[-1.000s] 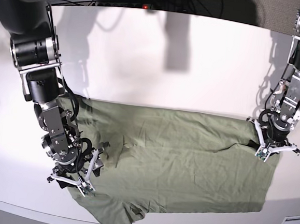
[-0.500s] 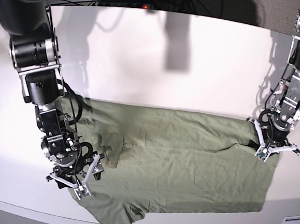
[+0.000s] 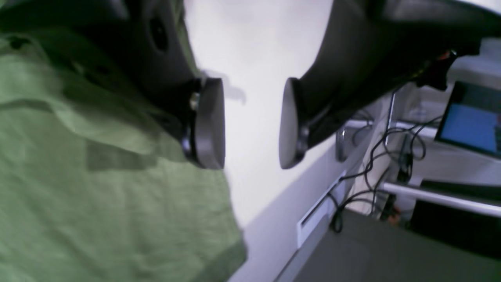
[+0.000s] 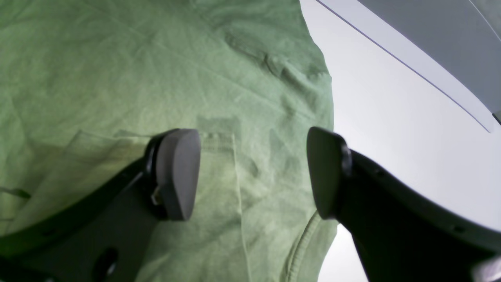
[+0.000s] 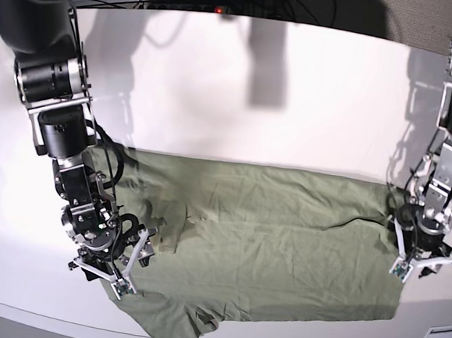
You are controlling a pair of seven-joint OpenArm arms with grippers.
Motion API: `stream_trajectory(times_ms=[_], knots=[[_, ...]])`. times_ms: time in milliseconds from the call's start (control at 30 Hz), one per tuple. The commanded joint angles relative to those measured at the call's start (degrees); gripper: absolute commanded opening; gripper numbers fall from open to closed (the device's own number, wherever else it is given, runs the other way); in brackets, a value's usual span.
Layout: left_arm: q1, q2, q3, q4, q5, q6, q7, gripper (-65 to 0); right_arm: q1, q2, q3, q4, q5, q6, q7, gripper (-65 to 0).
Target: Fold the T-shirt properly
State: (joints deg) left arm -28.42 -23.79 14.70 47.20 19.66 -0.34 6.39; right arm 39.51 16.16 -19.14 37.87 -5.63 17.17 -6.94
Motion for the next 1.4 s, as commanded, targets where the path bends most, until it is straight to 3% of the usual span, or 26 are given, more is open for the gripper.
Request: stream_trajectory(times_ms=[0,167,300,700,800,1000,1167,1233,1367], knots=[[-2.1,-0.8,-0.4,0.7,-1.0,1.0,0.9,-43.1,2.2,0.5,0.4,0.9,0.3,-0.7,1.4,-22.6],[-2.8,-0.9,-0.4,1.6,-20.6,0.1,12.9,-43.4,1.8,0.5,0.4,0.9,0.3,-0.7,1.3,-22.6],[-0.2,-1.2,-0.4,6.9,-29.2,-8.0,17.5,-43.5,0.9,0.5,0.4,0.9,0.3,-0.7,1.3,-22.6],[7.5,-2.6,-0.5,10.7,-27.6,-8.1,17.1,-43.5,0.2,0.7,0.4,0.9,0.3,-0.7,0.7,-22.6],[7.5,-3.2,-0.5,10.7,-27.6,-8.0,16.4,-43.5,0.1,0.7,0.4,1.0,3.4,-0.5,0.0,-22.6],[7.4,-3.8,-1.3,10.7,-24.4,-5.0,16.3,-43.5,-1.1,0.7,0.4,5.4,7.8,3.9,-6.6,-23.5],[7.3,-3.5,-3.6,11.0,-31.7,-5.6,16.3,-43.5,-4.5,0.6,0.4,12.5,7.8,3.9,-7.3,-23.5],[7.3,-3.3,-3.8,11.1,-32.2,-7.4,16.9,-43.5,-5.4,0.6,0.4,14.3,7.8,3.8,-7.3,-23.5],[7.4,-3.0,-3.8,11.1,-31.6,-7.9,18.9,-43.5,-5.9,0.7,0.4,14.7,7.8,3.8,-7.7,-23.5]])
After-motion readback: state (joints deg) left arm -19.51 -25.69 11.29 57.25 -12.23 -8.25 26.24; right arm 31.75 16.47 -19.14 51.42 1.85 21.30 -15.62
